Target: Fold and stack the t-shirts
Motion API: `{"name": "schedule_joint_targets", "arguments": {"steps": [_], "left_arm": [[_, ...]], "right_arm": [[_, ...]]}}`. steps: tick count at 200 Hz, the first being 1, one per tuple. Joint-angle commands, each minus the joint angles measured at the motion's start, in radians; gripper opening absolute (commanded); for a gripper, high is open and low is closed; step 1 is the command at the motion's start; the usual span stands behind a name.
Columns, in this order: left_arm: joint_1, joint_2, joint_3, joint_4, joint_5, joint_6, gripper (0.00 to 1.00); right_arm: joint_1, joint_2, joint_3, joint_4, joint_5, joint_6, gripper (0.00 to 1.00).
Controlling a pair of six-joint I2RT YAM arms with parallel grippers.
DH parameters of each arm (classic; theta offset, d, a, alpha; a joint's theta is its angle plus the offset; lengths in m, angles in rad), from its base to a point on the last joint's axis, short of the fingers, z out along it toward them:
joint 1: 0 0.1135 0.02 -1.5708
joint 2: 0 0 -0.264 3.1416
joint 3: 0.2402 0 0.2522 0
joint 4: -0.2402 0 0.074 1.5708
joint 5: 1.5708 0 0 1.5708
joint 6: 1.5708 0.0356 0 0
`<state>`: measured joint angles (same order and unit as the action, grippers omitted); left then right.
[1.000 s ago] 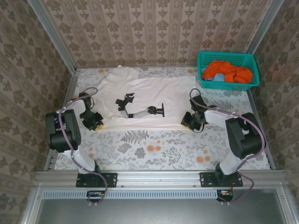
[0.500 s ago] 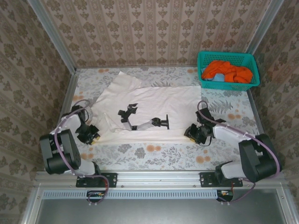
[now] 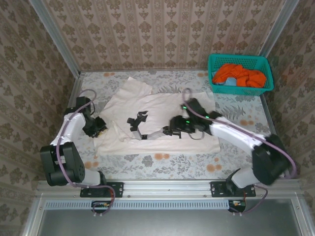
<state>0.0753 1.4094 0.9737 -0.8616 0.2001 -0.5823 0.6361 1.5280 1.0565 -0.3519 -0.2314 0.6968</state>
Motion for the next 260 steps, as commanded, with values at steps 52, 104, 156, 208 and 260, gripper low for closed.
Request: {"name": "schedule_joint_targets", "arguments": {"steps": [52,104,156,208,260], "left_arm": [[0.027,0.112,-0.113,0.039,0.022,0.047,0.2],[0.068,0.136,-0.143,0.056,0.041,0.08,0.18],[0.078,0.151,-0.153,0.067,0.044,0.091,0.18],[0.08,0.166,-0.152,0.073,0.048,0.097,0.18],[0.081,0.172,-0.152,0.076,0.049,0.1,0.18]], "right_arm": [[0.322,0.643,0.753,-0.297,0.018,-0.35,0.61],[0.372,0.84,1.045,-0.497,0.138,-0.405,0.6],[0.373,0.893,1.107,-0.537,0.145,-0.415,0.58],[0.387,0.977,1.248,-0.617,0.127,-0.413,0.53],[0.39,1.08,1.427,-0.726,0.128,-0.405,0.28]]}}
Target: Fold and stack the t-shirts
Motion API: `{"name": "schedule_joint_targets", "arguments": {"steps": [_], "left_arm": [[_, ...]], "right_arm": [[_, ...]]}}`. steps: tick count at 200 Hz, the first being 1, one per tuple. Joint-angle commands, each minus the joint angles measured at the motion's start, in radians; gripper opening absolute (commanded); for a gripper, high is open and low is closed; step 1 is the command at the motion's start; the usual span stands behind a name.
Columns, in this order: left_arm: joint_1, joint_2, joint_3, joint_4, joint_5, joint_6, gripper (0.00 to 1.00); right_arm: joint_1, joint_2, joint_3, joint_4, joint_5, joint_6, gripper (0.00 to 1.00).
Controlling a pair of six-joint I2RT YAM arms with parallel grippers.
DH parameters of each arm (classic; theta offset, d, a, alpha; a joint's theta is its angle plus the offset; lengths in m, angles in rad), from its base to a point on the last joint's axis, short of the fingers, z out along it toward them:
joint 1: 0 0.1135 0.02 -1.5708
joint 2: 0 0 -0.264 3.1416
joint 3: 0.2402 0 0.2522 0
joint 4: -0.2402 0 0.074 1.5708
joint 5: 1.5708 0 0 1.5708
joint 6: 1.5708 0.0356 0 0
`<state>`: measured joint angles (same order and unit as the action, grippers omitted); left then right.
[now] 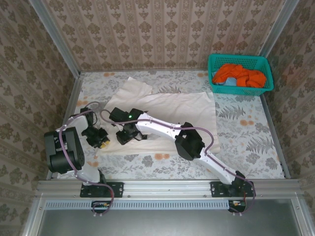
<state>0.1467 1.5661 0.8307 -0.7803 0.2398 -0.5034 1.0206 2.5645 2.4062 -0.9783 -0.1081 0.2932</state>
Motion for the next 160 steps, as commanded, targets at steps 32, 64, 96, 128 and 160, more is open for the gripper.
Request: {"name": "schedule_joint_targets", "arguments": {"steps": [32,64,96,128,160], "left_arm": [[0.01,0.018,-0.007,-0.012,-0.009,0.02,0.18],[0.011,0.009,-0.006,-0.023,-0.047,0.017,0.18],[0.012,0.008,-0.005,-0.029,-0.068,0.014,0.17],[0.011,0.0,-0.005,-0.041,-0.096,0.014,0.17],[0.012,0.01,-0.003,-0.046,-0.115,0.013,0.16]], "right_arm": [[-0.005,0.032,0.092,-0.101,0.001,0.005,0.08],[-0.042,-0.018,0.069,-0.058,-0.039,0.027,0.0],[-0.104,-0.078,-0.025,0.034,-0.102,0.067,0.0],[-0.172,-0.082,-0.064,0.045,-0.114,0.064,0.0],[-0.216,-0.084,-0.119,0.083,-0.112,0.08,0.0]]}}
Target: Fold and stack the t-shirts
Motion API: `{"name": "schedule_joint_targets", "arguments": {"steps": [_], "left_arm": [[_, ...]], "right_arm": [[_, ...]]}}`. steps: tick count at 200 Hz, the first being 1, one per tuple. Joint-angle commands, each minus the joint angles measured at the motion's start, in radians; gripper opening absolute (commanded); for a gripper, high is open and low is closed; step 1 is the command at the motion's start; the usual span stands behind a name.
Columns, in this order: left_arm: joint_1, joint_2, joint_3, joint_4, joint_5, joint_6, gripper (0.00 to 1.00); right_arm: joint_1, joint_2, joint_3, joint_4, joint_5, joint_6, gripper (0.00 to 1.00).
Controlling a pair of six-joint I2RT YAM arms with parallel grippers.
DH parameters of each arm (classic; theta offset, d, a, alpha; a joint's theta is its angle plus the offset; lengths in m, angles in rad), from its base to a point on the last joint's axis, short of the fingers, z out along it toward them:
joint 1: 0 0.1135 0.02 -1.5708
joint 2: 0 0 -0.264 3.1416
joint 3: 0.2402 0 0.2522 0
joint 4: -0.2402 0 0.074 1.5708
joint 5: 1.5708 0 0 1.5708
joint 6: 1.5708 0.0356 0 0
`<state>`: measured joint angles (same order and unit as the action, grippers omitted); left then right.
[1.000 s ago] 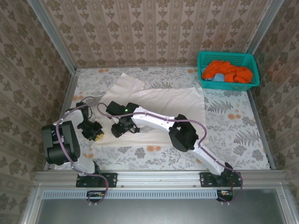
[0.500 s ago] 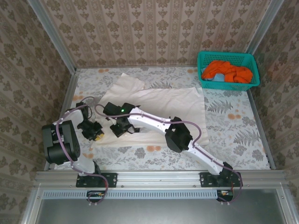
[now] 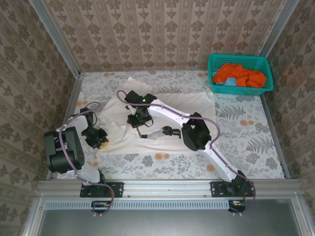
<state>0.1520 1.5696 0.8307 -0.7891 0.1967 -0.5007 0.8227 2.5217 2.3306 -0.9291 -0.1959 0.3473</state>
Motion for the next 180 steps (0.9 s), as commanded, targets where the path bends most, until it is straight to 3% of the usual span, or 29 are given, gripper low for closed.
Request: {"name": "schedule_joint_targets", "arguments": {"steps": [1,20,43,65,93,132,160,180], "left_arm": [[0.006,0.008,-0.002,-0.038,-0.072,0.01,0.16],[0.006,0.007,-0.001,-0.042,-0.092,0.009,0.16],[0.006,0.002,0.0,-0.047,-0.101,0.01,0.16],[0.007,-0.026,0.008,-0.057,-0.125,0.004,0.16],[0.013,-0.081,0.05,-0.086,-0.161,0.004,0.24],[-0.003,-0.159,0.172,-0.131,-0.128,-0.009,0.36],[-0.13,-0.207,0.206,-0.131,-0.034,-0.01,0.37],[-0.236,-0.214,0.162,-0.099,0.037,-0.045,0.35]], "right_arm": [[-0.019,-0.041,-0.046,0.035,-0.023,0.027,0.0],[-0.038,-0.041,-0.068,0.047,-0.002,0.036,0.02],[-0.054,-0.051,-0.1,0.04,0.032,0.047,0.14],[-0.069,-0.114,-0.203,0.064,0.064,0.089,0.41],[-0.116,-0.275,-0.399,0.146,0.062,0.194,0.56],[-0.207,-0.592,-0.772,0.271,0.058,0.294,0.58],[-0.305,-0.9,-1.177,0.417,0.061,0.383,0.58],[-0.401,-1.081,-1.417,0.424,0.067,0.447,0.57]]}}
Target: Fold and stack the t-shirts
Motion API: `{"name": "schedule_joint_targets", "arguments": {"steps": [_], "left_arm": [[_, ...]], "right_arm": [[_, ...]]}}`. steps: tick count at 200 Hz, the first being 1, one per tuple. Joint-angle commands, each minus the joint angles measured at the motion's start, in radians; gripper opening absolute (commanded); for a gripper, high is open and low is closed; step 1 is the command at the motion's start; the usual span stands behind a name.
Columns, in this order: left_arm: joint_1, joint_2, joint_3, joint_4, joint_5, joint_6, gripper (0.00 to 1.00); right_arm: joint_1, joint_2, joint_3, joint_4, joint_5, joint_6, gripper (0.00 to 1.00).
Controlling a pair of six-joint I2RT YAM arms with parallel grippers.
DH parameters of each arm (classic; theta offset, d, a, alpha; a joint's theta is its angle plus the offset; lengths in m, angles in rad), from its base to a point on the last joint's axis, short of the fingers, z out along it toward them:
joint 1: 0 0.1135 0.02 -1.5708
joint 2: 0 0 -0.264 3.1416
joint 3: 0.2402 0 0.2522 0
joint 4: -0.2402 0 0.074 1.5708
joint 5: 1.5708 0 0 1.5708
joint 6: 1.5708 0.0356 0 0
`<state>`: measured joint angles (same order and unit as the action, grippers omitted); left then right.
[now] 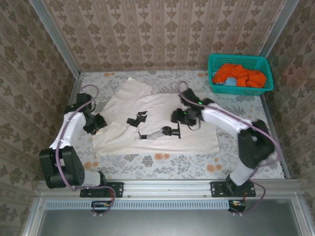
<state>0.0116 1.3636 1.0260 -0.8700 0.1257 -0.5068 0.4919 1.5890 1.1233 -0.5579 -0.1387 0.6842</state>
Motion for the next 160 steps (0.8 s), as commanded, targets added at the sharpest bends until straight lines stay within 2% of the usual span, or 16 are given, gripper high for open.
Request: {"name": "schedule_joint_targets", "arguments": {"steps": [1,23,34,50,74,115,140,160], "left_arm": [[-0.1,-0.008,-0.037,-0.017,0.111,-0.042,0.35],[-0.17,0.005,-0.126,0.043,0.131,-0.091,0.34],[-0.171,0.022,-0.165,0.067,0.14,-0.108,0.33],[-0.171,0.048,-0.204,0.087,0.088,-0.11,0.33],[-0.147,0.101,-0.227,0.085,0.014,-0.111,0.32],[-0.073,0.1,-0.273,0.037,-0.07,-0.145,0.28],[-0.016,0.036,-0.324,0.022,-0.07,-0.165,0.28],[0.013,0.007,-0.334,0.001,-0.057,-0.175,0.28]], "right_arm": [[-0.076,-0.157,-0.219,0.053,0.008,0.111,0.57],[-0.149,-0.294,-0.369,0.034,0.0,0.118,0.53],[-0.162,-0.333,-0.415,0.029,0.013,0.129,0.52],[-0.179,-0.364,-0.47,0.029,0.044,0.172,0.51],[-0.228,-0.357,-0.552,0.006,0.058,0.301,0.49],[-0.231,-0.311,-0.622,0.015,0.031,0.408,0.48],[-0.215,-0.305,-0.666,0.015,-0.03,0.424,0.48],[-0.208,-0.347,-0.709,-0.001,-0.031,0.433,0.48]]}}
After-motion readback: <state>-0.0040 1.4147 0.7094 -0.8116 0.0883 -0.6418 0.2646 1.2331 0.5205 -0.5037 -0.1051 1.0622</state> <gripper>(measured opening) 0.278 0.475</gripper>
